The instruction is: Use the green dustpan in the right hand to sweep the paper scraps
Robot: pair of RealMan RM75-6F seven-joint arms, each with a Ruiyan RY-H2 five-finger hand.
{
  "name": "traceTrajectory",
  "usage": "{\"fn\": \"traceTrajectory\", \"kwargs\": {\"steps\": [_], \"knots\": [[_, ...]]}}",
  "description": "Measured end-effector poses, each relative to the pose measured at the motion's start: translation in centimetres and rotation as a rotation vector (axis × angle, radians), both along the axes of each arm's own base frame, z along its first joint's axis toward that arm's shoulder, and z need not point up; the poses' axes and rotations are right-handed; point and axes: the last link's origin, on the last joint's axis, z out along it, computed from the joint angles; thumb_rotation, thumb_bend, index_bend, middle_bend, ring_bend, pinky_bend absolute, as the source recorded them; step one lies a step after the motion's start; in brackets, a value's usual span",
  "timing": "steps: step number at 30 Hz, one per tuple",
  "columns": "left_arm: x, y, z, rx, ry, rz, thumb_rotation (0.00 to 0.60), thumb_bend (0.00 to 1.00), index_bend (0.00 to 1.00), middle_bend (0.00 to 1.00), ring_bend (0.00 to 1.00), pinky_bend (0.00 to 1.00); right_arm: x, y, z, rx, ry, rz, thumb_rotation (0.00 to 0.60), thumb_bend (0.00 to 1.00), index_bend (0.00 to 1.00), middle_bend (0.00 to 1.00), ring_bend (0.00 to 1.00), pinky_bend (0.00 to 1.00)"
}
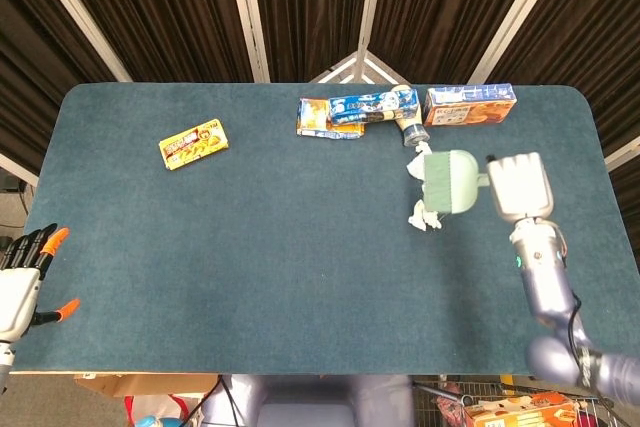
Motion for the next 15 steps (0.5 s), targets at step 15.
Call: {"fn": "traceTrajectory", "kwargs": {"steps": [15], "knots": [[-0.1,0.1,0.0,-0.003,-0.011,0.010,0.600,0.05,0.00,0.00,0.00,0.00,2.9,6.5,-8.8,0.291,-0.215,0.042,0.600,0.61,0.78,0.96,0.99,1.00]]}}
